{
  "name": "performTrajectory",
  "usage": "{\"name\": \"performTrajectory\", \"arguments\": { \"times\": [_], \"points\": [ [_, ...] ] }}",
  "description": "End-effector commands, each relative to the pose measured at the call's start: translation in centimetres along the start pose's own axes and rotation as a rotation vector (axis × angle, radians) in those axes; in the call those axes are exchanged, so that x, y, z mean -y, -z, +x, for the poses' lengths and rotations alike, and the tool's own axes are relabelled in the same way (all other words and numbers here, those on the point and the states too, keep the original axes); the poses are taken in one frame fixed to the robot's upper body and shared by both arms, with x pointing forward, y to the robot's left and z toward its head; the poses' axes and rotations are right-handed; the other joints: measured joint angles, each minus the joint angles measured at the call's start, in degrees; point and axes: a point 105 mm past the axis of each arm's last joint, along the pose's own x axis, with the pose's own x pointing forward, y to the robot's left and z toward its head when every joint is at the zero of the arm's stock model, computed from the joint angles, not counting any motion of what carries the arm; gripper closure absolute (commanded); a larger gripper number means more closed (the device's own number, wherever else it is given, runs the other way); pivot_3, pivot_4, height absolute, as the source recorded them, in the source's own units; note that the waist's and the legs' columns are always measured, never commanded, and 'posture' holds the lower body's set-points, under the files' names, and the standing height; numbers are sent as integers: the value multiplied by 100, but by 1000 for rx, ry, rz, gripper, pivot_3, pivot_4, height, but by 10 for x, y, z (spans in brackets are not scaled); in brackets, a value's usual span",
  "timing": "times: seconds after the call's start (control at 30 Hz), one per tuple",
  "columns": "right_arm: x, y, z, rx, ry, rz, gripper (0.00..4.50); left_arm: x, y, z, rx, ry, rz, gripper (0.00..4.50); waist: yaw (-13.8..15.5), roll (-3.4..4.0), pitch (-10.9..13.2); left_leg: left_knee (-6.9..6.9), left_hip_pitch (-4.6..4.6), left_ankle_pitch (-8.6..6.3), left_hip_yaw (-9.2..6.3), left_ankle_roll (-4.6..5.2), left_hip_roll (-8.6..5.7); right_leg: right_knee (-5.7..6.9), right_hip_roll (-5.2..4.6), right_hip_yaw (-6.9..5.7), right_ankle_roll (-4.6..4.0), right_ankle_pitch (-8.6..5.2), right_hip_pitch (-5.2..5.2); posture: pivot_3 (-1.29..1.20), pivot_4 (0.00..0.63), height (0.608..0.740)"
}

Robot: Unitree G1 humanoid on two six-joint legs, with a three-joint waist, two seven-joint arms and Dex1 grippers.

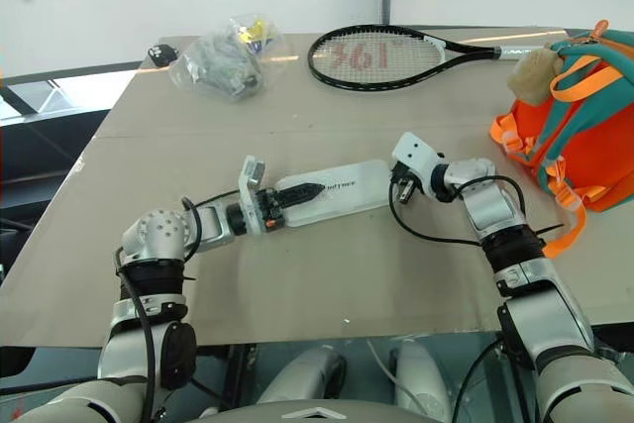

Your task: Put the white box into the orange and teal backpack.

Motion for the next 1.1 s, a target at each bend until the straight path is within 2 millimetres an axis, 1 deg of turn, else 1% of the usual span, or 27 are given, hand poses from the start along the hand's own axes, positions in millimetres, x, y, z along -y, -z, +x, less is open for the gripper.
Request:
{"name": "performTrajectory", "arguments": {
  "times": [0.03, 0.07, 0.1, 0.17, 0.2, 0.23, 0.3, 0.33, 0.37, 0.4, 0.43, 0.5, 0.57, 0.6, 0.7, 0.73, 0.83, 0.87, 0.93, 1.0, 1.07, 1.1],
  "points": [
    [13, -17, -18, 95, 90, 27, 4500, 2, 8, 2, -16, 12, 1, 1809, -3, 0, 0, 0, -2, 0, 0, 0, 0, 0, -1, 0, 0, 0, -1, 0, 150, 739],
    [17, -15, -27, 106, 120, 55, 4500, 1, 8, 1, -9, 5, 8, 2438, 10, 0, 0, 0, -5, 0, 0, 0, 0, -2, 0, 1, 0, 0, -3, 0, 150, 739],
    [23, -15, -38, 136, 166, 95, 4255, 3, 7, 0, 11, 14, 9, 2686, 7, 0, 0, -1, -6, 0, -2, 0, 0, -3, -1, -1, 0, 0, -3, 0, 150, 739],
    [26, -18, -62, 208, 213, 172, 3679, 10, 5, -1, 48, 49, 21, 3409, 30, -1, 0, 1, -9, 0, -4, 0, 0, -4, -2, -4, 0, 0, -2, 0, 150, 739],
    [24, -20, -73, 235, 224, 192, 3175, 13, 4, -1, 58, 57, 34, 3537, 43, -1, 0, 1, -14, 0, -7, 0, 0, -7, -3, -8, 0, 0, -2, 0, 150, 739],
    [23, -21, -83, 249, 241, 210, 2648, 15, 4, -2, 68, 64, 41, 3552, 28, -1, 1, 2, -15, 0, -9, 0, -1, -8, -3, -9, 0, 0, -2, 0, 150, 739],
    [24, -21, -113, 264, 324, 240, 1697, 24, -2, -3, 114, 95, 54, 3552, 27, -1, 1, 0, -14, -1, -9, 1, -1, -6, -2, -6, 0, 0, -3, 0, 150, 739],
    [21, -23, -131, 285, 350, 265, 1225, 28, -4, -5, 131, 103, 69, 3552, 29, -1, 1, 0, -14, -1, -10, 1, 0, -4, -1, -6, 0, 0, -3, 0, 150, 739],
    [17, -25, -145, 302, 362, 288, 649, 32, -6, -6, 144, 108, 84, 3552, 23, -1, 1, -3, -14, -1, -11, 0, 0, -4, -1, -7, 0, 0, -4, 0, 150, 739],
    [11, -26, -160, 304, 371, 310, 236, 36, -8, -8, 155, 110, 114, 3552, 20, -2, 2, -5, -13, -1, -9, 0, 1, -3, 0, -5, 1, 0, -4, 0, 150, 739],
    [5, -24, -171, 292, 382, 328, 0, 40, -10, -9, 164, 112, 141, 3552, 33, -2, 2, -6, -13, -1, -9, 0, 2, -3, 0, -4, 1, 0, -5, 0, 150, 739],
    [3, -16, -193, 237, 476, 335, 0, 47, -13, -9, 179, 121, 182, 3552, 22, -2, 2, -8, -12, -2, -5, 0, 3, -5, 2, 0, 1, 0, -5, 0, 150, 739],
    [6, -9, -210, 207, 577, 373, 0, 53, -16, -7, 191, 133, 214, 3552, 34, -3, 2, -10, -11, -2, -3, 1, 3, -6, 1, 2, 1, 0, -3, 0, 150, 739],
    [7, -7, -215, 197, 611, 387, 0, 57, -17, -6, 192, 145, 233, 3552, 36, -3, 2, -9, -9, -3, 0, 2, 3, -6, 1, 3, 1, 0, -2, 0, 150, 739],
    [14, -3, -225, 180, 703, 434, 0, 67, -23, 1, 201, 118, 383, 3552, 68, -5, 3, -9, -7, -3, 4, 3, 3, -5, 1, 6, 1, 0, -1, 0, 150, 739],
    [23, -2, -227, 174, 757, 458, 0, 71, -26, 3, 215, 126, 413, 3552, 71, -5, 3, -9, -7, -3, 7, 3, 3, -5, 1, 8, 1, 0, -2, 0, 150, 739],
    [43, 0, -226, 152, 856, 493, 0, 75, -33, 9, 237, 105, 489, 3552, 67, -4, 4, -12, -1, -3, 19, 3, 3, -3, 1, 21, 1, 0, -3, 0, 150, 739],
    [54, 1, -224, 151, 891, 508, 0, 74, -33, 12, 232, 90, 519, 3552, 68, -4, 4, -12, 0, -3, 20, 3, 3, -3, 2, 21, 1, 0, -2, 0, 150, 739],
    [80, -3, -215, 171, 953, 503, 0, 75, -30, 15, 229, 82, 560, 3552, 75, -4, 4, -18, 0, -3, 26, 3, 3, -5, 1, 26, 1, 0, -4, 0, 150, 739],
    [99, -7, -202, 204, 972, 498, 0, 76, -27, 16, 229, 70, 597, 3552, 0, -6, 8, -21, 0, -3, 33, 3, 4, -7, 2, 32, 1, 0, -8, 0, 150, 739],
    [114, -5, -193, 202, 1003, 485, 0, 76, -25, 15, 237, 60, 616, 3552, 10, -8, 9, -33, 4, -2, 57, 5, 4, -6, 0, 53, 2, 1, -17, 0, 150, 739],
    [120, -3, -189, 202, 1013, 479, 246, 77, -25, 14, 243, 52, 630, 3552, 11, -8, 9, -33, 3, -2, 57, 5, 6, -6, 2, 54, 2, 0, -18, 0, 150, 739]
  ]
}}
